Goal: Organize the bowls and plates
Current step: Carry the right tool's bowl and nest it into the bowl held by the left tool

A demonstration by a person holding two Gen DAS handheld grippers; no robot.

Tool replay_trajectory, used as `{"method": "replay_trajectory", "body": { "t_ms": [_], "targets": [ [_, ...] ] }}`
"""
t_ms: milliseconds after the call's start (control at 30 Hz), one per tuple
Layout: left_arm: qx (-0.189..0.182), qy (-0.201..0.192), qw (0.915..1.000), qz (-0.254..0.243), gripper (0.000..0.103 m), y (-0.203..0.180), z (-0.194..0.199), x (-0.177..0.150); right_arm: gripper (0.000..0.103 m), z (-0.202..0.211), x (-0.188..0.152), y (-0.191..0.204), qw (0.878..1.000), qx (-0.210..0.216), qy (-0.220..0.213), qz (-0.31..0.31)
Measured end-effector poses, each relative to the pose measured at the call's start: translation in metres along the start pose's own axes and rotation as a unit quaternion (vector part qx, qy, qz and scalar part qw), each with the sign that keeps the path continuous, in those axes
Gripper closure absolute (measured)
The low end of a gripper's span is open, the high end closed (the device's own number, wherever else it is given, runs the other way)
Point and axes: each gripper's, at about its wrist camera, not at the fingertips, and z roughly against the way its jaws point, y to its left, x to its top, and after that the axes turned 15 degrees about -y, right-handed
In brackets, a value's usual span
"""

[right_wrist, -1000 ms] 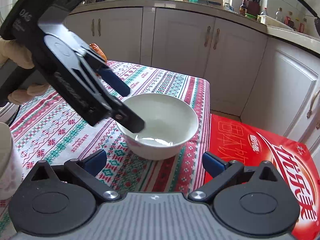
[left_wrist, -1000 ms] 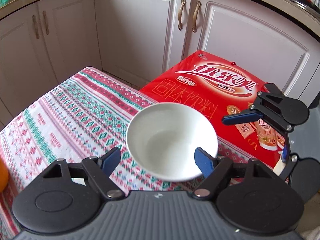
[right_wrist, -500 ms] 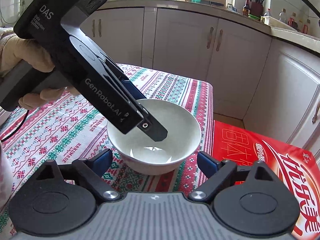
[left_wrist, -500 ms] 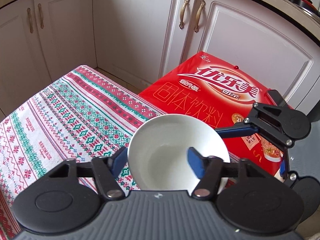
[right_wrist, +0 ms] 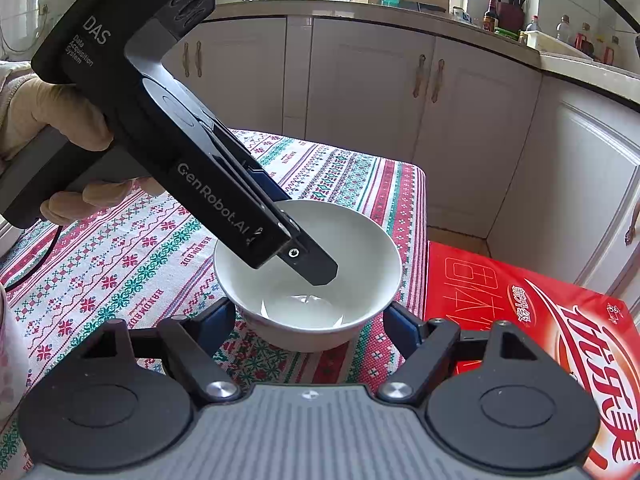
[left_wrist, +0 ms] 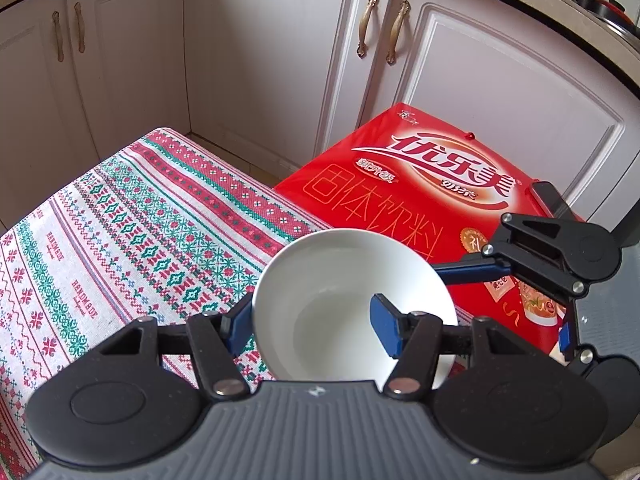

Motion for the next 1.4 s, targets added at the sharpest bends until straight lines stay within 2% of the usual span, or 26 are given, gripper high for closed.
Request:
{"method": "replay_trajectory", "body": {
  "t_ms": [400,1133,1400],
  "targets": [
    [0.002,-0.002,1.0,-0.001,0.043,-0.013,0.023,-0.004,0.019,0.016,0.009,0.01,1.0,0.008,0.004,0.001],
    [0.031,-0.044,0.9984,-0.014,0.043,-0.062,0.119,-0.018,0.019,0.091,0.027,0.064,0.999,0.034,-0.021,0.024],
    [0.051,-0.051,0.9974,-0.002,0.043,-0.074,0.147,-0.032,0.019,0.112,0.028,0.084,0.998,0.055,-0.024,0.028]
  ]
}}
